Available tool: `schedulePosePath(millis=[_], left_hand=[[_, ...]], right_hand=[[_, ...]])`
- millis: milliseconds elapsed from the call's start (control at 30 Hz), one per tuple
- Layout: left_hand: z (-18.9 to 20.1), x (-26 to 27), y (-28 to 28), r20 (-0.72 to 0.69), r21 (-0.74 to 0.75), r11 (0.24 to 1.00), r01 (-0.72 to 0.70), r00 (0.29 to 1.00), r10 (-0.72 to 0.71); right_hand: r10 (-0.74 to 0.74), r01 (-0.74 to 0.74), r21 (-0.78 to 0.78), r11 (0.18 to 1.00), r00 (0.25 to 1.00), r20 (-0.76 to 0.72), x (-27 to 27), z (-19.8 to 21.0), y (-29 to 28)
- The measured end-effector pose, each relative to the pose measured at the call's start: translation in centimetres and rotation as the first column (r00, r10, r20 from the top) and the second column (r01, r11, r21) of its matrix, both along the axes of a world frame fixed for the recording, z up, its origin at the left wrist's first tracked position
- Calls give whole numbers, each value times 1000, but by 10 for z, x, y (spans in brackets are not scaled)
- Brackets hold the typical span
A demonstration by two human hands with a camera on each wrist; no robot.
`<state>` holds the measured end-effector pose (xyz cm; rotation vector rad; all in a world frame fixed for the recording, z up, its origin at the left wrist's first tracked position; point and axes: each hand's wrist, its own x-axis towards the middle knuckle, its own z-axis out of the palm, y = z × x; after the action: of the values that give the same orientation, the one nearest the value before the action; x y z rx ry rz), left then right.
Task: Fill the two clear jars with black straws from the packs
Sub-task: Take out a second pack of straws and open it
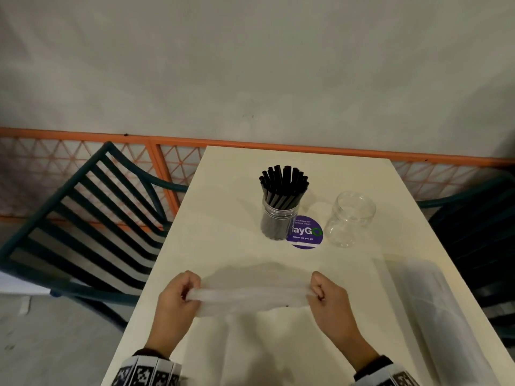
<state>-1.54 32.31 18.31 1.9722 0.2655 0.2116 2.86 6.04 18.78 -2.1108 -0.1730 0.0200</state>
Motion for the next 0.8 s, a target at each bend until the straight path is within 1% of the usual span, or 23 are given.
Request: schedulePosePath(millis=[33, 67, 133, 167, 200, 233, 267, 300, 333, 367, 400, 433, 467, 500, 533, 600, 633, 667, 700, 733, 767, 800], left_hand=[[0, 3, 2, 57, 108, 993, -39, 998, 33], [-1, 5, 3, 101, 183, 981, -68, 994, 50], [-5, 7, 2, 131, 224, 971, -85, 990, 56], [-7, 7, 0, 108, 202, 977, -60, 993, 39], [-10, 5, -1, 72, 162, 987, -3, 997, -9], [-11, 3, -2, 30, 84, 993, 87, 996, -89], [-12, 0, -3, -10, -32, 981, 194, 981, -194], [-12, -2, -3, -40, -145, 950, 276, 958, -284], [-14, -4, -2, -50, -232, 919, 319, 940, -339], [-16, -5, -2, -62, -277, 905, 323, 934, -352], [-17, -5, -1, -62, -303, 902, 307, 938, -340], [-18, -4, 0, -63, -292, 910, 294, 944, -325], [-19, -3, 1, -53, -249, 924, 292, 948, -314], [-19, -2, 1, -33, -175, 940, 294, 952, -304], [-20, 0, 2, 3, -87, 954, 286, 958, -287], [-23, 3, 6, 111, 112, 968, 223, 966, -235], [-24, 5, 9, 143, 219, 956, 196, 962, -231], [-26, 5, 11, 149, 324, 926, 194, 956, -252], [-30, 5, 13, 128, 417, 885, 209, 950, -284], [-34, 4, 14, 89, 493, 840, 229, 946, -310], [-40, 2, 16, 41, 543, 802, 247, 947, -319], [-47, 0, 20, -14, 563, 782, 266, 950, -313]], right_hand=[[-16, 18, -52, 998, 999, 38, -2, 0, 1], [-21, 29, -108, 994, 997, 70, -5, -1, 3], [-3, 28, -182, 983, 990, 139, -12, -4, 3], [29, 3, -193, 981, 987, 160, -15, -7, 3], [78, -48, -196, 979, 986, 149, -18, -10, 2], [134, -114, -191, 975, 986, 98, -20, -12, 2], [181, -173, -175, 969, 983, 31, -22, -13, 1], [201, -202, -147, 968, 979, -25, -23, -14, 1], [193, -199, -120, 973, 979, -59, -23, -17, 1], [168, -176, -95, 980, 982, -83, -23, -20, 1], [142, -150, -92, 984, 985, -95, -22, -22, 1], [127, -137, -121, 983, 988, -88, -21, -24, 2], [126, -134, -175, 975, 990, -57, -20, -27, 3], [130, -130, -230, 965, 991, -15, -20, -30, 4], [120, -108, -278, 955, 992, 26, -21, -31, 4], [56, -23, -348, 937, 995, 84, -21, -32, 4], [26, 12, -372, 928, 995, 97, -23, -32, 4], [9, 31, -400, 916, 995, 99, -24, -31, 4], [15, 31, -452, 891, 995, 98, -25, -30, 4], [58, 12, -526, 850, 992, 116, -27, -33, 3], [150, -76, -583, 809, 986, 79, -28, -36, 3], [253, -202, -613, 763, 967, -5, -29, -37, 3]])
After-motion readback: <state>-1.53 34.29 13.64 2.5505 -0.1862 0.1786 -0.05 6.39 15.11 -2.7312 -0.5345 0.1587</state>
